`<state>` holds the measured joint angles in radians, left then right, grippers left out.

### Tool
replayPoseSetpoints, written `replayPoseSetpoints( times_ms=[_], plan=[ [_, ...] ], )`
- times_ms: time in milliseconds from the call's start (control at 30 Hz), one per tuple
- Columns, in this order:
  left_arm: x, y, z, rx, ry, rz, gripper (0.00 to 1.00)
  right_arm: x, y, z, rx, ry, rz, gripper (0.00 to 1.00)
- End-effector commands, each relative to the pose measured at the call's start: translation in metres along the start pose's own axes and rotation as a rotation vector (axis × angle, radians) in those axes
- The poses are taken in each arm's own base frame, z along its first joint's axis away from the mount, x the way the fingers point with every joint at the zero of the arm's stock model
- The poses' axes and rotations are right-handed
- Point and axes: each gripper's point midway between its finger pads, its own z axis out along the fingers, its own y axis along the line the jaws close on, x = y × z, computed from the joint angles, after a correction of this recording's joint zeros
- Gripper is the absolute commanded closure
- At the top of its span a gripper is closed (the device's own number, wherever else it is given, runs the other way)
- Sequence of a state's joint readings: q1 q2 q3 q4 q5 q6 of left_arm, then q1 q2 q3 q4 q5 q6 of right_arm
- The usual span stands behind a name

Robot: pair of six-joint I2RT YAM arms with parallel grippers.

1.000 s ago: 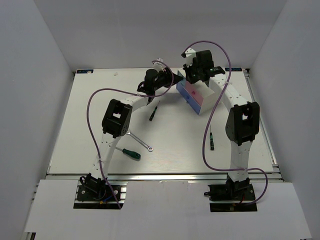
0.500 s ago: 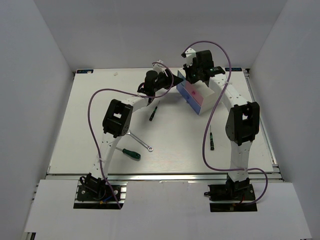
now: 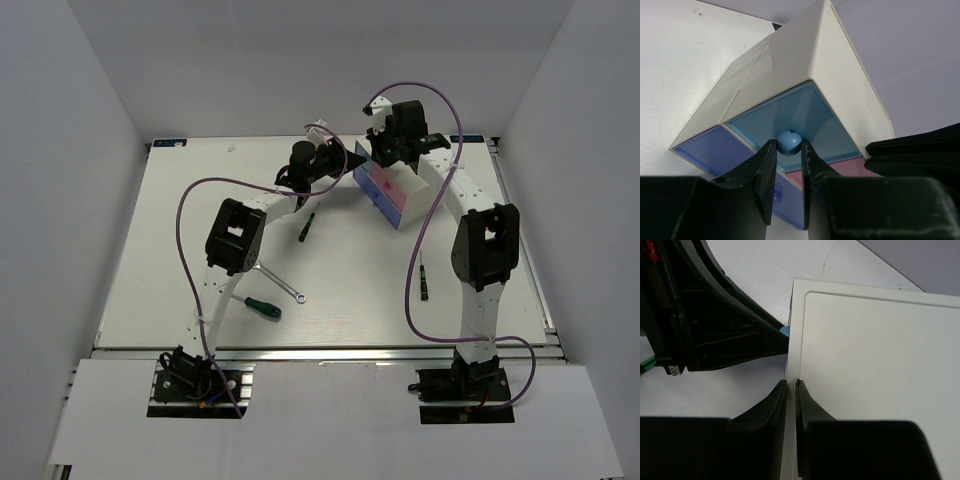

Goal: Sort the tools into containers

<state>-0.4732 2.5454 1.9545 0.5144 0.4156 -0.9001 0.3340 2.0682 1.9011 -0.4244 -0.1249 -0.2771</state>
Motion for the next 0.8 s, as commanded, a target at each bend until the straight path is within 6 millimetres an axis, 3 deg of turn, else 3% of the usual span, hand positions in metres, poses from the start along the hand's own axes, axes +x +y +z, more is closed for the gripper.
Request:
replayPoseSetpoints(
  times_ms=[0,167,233,267,333,500,767],
  plan=[
    [-0.017,-0.027,0.000,0.049,-0.046,0.032,0.74,0.075,0.022,0.005,-0.075,0.238,0.047,1.00],
    [-0.021,-0.035,-0.011,0.053,-0.057,0.050,0.85,0.078,0.021,0.005,-0.062,0.245,0.046,1.00],
    [-0.013,-0.029,-0.019,0.032,-0.045,0.047,0.86,0.081,0.019,0.006,-0.052,0.254,0.047,1.00],
    [-0.019,-0.037,-0.023,0.045,-0.055,0.056,0.87,0.082,0.019,0.006,-0.049,0.255,0.046,1.00],
    [-0.012,-0.028,-0.032,0.021,-0.044,0.051,0.87,0.085,0.019,0.007,-0.043,0.264,0.045,1.00],
    [-0.020,-0.031,-0.053,0.011,-0.060,0.061,0.87,0.091,0.017,0.008,-0.033,0.279,0.045,1.00],
    [-0.015,-0.028,-0.092,-0.032,-0.012,0.108,0.88,0.094,0.012,0.007,-0.023,0.288,0.050,1.00]
  ],
)
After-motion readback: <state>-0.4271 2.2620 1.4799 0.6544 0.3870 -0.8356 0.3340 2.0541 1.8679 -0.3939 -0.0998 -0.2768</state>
